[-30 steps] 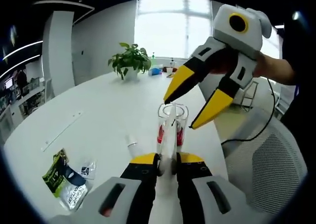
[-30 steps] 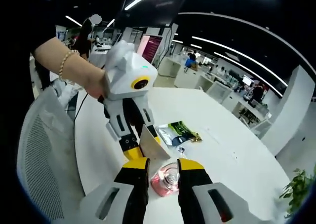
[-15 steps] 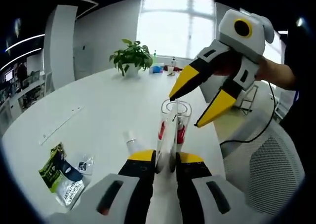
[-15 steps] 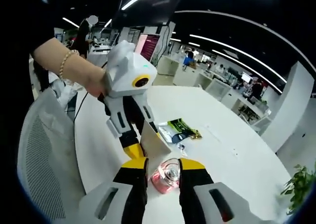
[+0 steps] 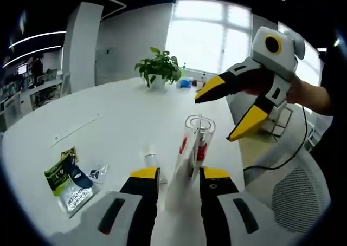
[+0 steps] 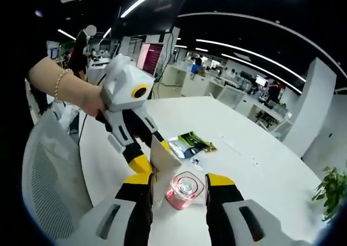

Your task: Arrange the skincare products in the storage area until every visible bottle or jar stands upright without overlapping.

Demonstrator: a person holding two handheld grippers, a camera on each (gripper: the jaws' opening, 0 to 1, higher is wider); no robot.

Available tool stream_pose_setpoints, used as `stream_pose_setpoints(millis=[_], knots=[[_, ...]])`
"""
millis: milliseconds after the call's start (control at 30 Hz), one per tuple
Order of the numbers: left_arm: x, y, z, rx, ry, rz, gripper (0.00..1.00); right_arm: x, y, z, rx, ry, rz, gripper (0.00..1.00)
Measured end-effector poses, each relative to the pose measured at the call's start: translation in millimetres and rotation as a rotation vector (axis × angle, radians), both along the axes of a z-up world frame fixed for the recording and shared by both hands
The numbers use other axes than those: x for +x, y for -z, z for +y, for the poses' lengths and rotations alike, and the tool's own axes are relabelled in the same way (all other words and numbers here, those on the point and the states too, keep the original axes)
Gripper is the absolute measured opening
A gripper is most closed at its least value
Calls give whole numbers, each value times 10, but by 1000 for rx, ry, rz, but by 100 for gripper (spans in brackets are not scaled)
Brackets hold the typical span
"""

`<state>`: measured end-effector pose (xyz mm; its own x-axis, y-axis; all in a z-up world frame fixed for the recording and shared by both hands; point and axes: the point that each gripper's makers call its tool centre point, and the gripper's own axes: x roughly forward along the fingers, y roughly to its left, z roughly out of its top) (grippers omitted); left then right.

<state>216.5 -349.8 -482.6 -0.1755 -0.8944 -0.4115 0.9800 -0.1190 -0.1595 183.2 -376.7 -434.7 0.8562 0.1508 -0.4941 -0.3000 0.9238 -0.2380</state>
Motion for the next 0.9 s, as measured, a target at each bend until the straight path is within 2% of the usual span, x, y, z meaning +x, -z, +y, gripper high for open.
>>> stream_pose_setpoints(millis=[233, 333, 400, 567, 700, 900], knots=[[77, 7, 281, -9, -90, 48, 37, -128, 105, 1, 93, 69, 4, 38], [65, 17, 386, -7, -114, 67, 40, -179, 179, -44, 118, 115, 7, 46], [127, 33, 480, -6, -137, 80, 42, -235, 212, -52, 132, 133, 14, 49], [127, 69, 709, 3, -199, 114, 47, -366, 304, -45, 158, 166, 28, 51], [53, 91, 869, 6, -241, 152, 51, -476, 391, -31, 170, 179, 46, 52], [14, 209, 1124, 21, -302, 179, 60, -637, 494, 3, 194, 204, 64, 53]])
